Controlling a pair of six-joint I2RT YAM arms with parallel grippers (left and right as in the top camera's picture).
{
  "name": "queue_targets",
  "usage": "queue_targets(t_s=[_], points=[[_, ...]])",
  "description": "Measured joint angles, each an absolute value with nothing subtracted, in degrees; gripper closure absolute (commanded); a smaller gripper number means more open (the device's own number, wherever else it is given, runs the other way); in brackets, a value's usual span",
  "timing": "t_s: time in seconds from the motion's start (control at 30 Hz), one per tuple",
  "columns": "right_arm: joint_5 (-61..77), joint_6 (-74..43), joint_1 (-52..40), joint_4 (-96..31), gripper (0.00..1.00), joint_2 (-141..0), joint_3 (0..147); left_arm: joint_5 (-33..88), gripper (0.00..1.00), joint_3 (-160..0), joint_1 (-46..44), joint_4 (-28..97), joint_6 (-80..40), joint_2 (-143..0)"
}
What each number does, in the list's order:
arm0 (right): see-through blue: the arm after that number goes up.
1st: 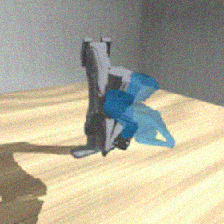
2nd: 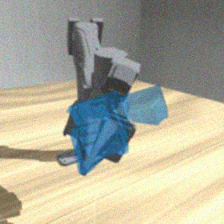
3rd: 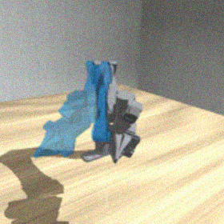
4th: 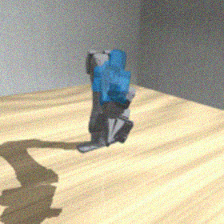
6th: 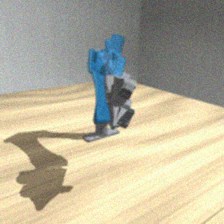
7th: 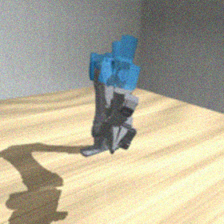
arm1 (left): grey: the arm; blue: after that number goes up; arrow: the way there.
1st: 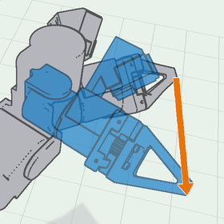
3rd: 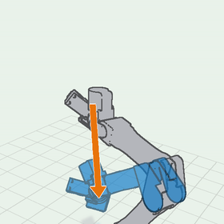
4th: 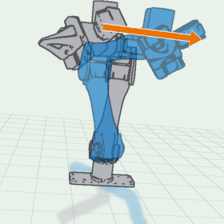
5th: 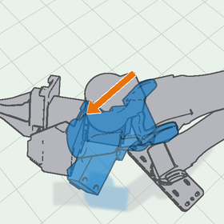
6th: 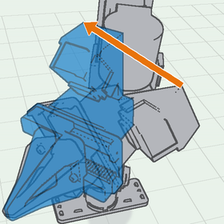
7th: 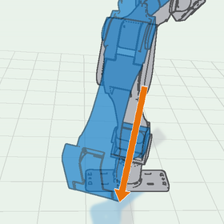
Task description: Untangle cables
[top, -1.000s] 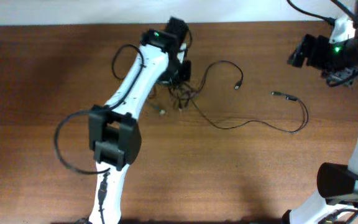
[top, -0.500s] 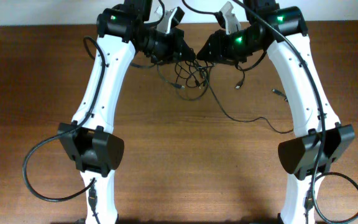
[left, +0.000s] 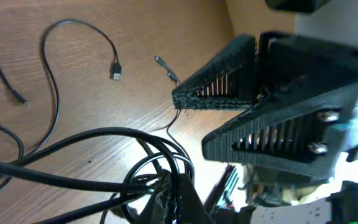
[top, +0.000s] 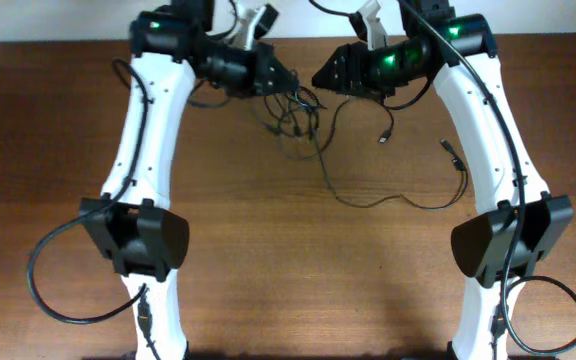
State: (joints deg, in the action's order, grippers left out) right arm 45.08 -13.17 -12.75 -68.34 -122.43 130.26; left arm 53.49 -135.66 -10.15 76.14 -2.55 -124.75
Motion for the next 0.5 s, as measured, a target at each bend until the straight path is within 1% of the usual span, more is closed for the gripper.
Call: queue_targets(t_s=[0.07, 0.1, 0.17, 0.2, 0.23, 0.3, 0.33, 0.4, 0.5], points=[[44.47, -13.41, -12.99, -69.08, 0.43, -122.43, 130.28, 51.94, 1.0, -135.66, -12.16, 75.79, -2.09, -124.75], [41.56, -14.48, -13.5, -70.63, 0.46, -122.43, 130.21, 51.68, 1.0, -135.66, -12.27, 75.37, -2.13, -124.75], [38.11, -15.79, -14.9, -69.91, 0.48, -122.43, 128.46, 53.74, 1.0, -135.66, -11.57, 73.76, -2.42, -124.75], [37.34, -16.56, -16.08, -68.12, 0.56, -122.5, 126.52, 55.2, 1.0, -135.66, -11.11, 73.25, -2.42, -124.75], [37.04, -18.41, -17.12, -65.73, 0.66, -122.54, 124.51, 56.62, 1.0, -135.66, -10.7, 73.17, -2.42, -124.75], [35.81, -20.71, -17.67, -65.41, 0.88, -122.54, 123.83, 57.12, 1.0, -135.66, -10.7, 73.12, -2.42, -124.75], [35.77, -21.39, -17.63, -65.25, 0.95, -122.54, 123.83, 57.32, 1.0, -135.66, -10.66, 73.08, -2.42, -124.75], [36.1, -23.86, -17.28, -65.23, 0.96, -122.54, 123.85, 57.78, 1.0, -135.63, -9.15, 73.3, -2.42, -125.05], [37.17, -25.28, -14.09, -71.29, 0.96, -122.39, 125.01, 61.63, 1.0, -134.74, -6.11, 74.46, -2.59, -125.86]])
